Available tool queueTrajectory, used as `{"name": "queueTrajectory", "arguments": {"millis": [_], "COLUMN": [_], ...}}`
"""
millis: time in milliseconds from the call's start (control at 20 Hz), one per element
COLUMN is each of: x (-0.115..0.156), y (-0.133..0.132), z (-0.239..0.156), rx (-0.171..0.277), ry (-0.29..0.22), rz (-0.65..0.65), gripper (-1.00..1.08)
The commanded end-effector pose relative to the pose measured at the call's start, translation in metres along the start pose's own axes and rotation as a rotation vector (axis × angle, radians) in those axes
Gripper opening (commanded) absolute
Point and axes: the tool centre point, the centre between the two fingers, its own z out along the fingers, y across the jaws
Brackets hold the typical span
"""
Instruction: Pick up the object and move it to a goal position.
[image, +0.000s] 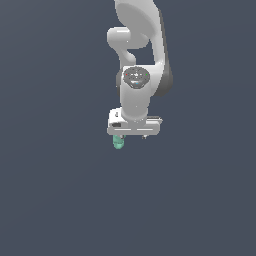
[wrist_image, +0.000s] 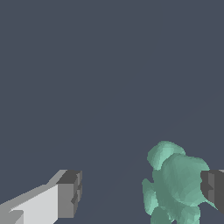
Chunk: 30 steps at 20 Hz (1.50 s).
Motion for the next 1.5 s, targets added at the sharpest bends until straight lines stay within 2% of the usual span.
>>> {"name": "queueTrajectory", "arguments": {"millis": [0, 400, 800, 1450], "x": [0.000, -0.001, -0.006, -0.049], "y": [0.000, 0.020, 0.024, 0.053], "z": [0.000, -0.010, -0.009, 0.001], "rx": [0.000, -0.010, -0.010, -0.001], "ry": [0.000, 0.001, 0.004, 0.032], "rz": [0.000, -0.005, 0.008, 0.131], "gripper": [1.00, 1.00, 1.00, 1.00]}}
